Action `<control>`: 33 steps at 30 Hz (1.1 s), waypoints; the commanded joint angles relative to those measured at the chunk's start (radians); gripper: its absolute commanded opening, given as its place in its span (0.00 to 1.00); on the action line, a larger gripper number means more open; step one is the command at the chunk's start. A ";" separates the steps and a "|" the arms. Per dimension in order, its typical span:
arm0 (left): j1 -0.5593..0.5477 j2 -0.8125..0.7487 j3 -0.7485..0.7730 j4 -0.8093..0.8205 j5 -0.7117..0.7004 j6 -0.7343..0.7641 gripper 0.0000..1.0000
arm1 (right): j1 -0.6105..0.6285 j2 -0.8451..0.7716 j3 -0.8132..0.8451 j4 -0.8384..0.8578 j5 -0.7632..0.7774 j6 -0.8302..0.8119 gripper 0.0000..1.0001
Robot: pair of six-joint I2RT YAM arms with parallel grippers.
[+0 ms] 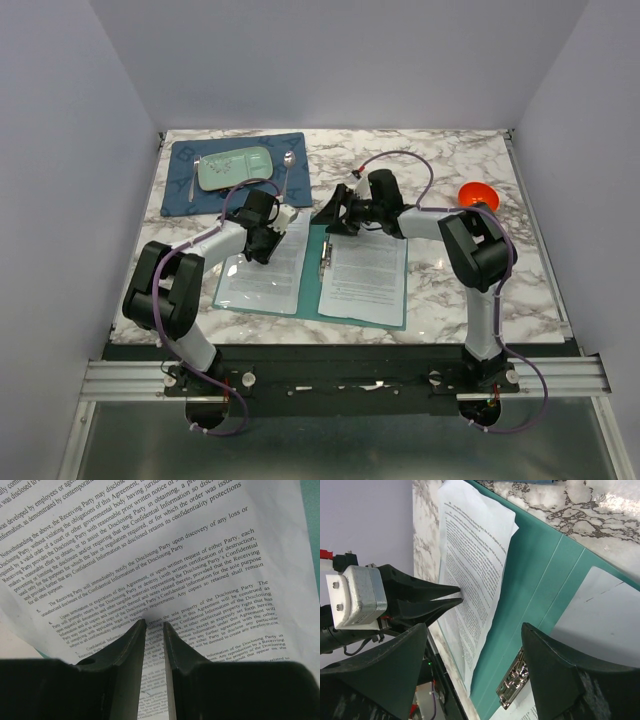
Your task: Put the files into the folder
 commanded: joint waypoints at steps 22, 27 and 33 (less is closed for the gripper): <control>0.008 0.036 -0.017 -0.043 0.015 0.013 0.31 | -0.005 0.053 0.006 -0.004 -0.062 -0.056 0.82; 0.008 0.028 -0.011 -0.047 0.007 0.017 0.30 | -0.005 0.074 -0.003 0.085 -0.110 0.014 0.79; 0.008 0.018 -0.014 -0.050 -0.004 0.023 0.30 | -0.005 0.077 -0.025 0.117 -0.125 0.037 0.76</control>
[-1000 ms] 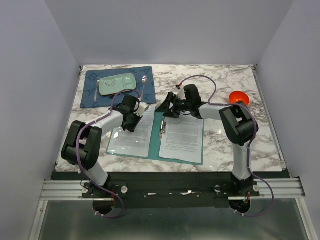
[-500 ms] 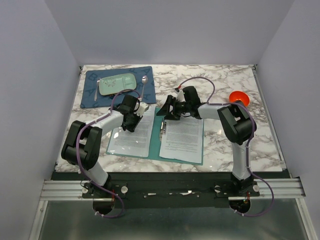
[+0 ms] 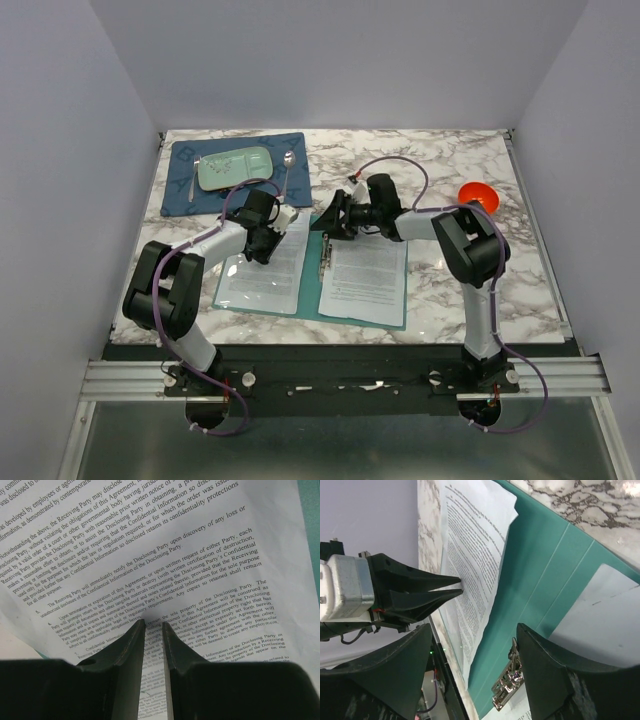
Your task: Put the files into the folder
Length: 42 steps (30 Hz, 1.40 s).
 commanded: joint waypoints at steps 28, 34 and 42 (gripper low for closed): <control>0.006 -0.010 -0.001 -0.057 -0.026 0.017 0.29 | 0.007 -0.112 -0.113 0.147 -0.114 0.077 0.73; 0.006 -0.027 0.002 -0.063 -0.027 0.017 0.29 | 0.028 -0.149 -0.125 0.081 -0.128 0.020 0.73; 0.006 -0.053 -0.001 -0.067 -0.030 0.014 0.29 | 0.057 -0.169 -0.136 0.000 -0.125 -0.022 0.73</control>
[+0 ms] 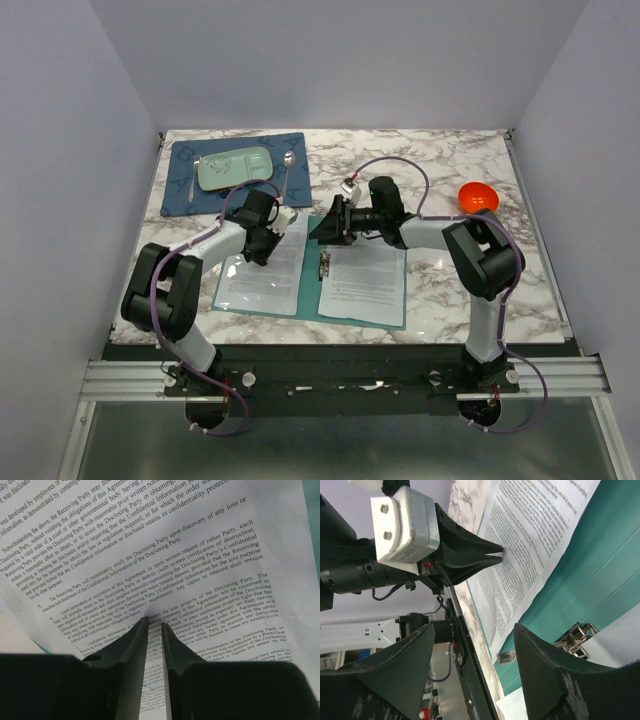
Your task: Put the files into the folder
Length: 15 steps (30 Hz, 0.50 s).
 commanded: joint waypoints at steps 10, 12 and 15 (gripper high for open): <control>0.007 -0.088 0.010 -0.067 -0.011 -0.003 0.29 | 0.046 -0.074 -0.036 -0.146 0.015 -0.112 0.66; 0.007 -0.121 0.033 -0.089 -0.005 -0.009 0.31 | 0.046 -0.101 -0.031 -0.161 0.027 -0.129 0.57; 0.007 -0.164 0.088 -0.142 0.023 -0.026 0.40 | 0.046 -0.146 -0.013 -0.186 0.045 -0.169 0.43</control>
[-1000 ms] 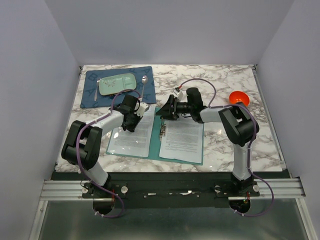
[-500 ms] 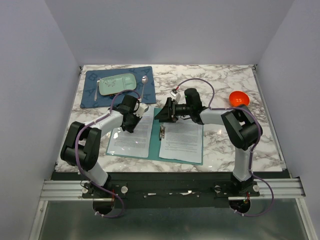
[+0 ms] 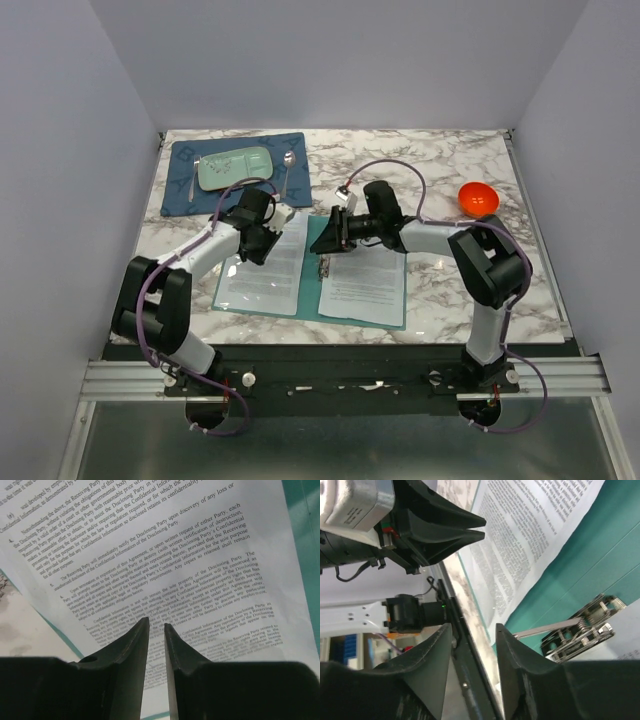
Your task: Put the files into the folder
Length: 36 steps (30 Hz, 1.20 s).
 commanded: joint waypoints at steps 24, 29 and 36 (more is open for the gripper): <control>-0.169 0.291 0.550 -0.084 0.129 -0.252 0.94 | 0.131 -0.234 -0.244 0.202 0.517 -0.262 0.01; -0.188 0.357 0.616 -0.073 0.135 -0.284 0.97 | 0.147 -0.228 -0.252 0.232 0.590 -0.269 0.01; -0.211 0.417 0.603 -0.040 0.119 -0.351 0.99 | 0.183 -0.245 -0.296 0.273 0.743 -0.271 0.01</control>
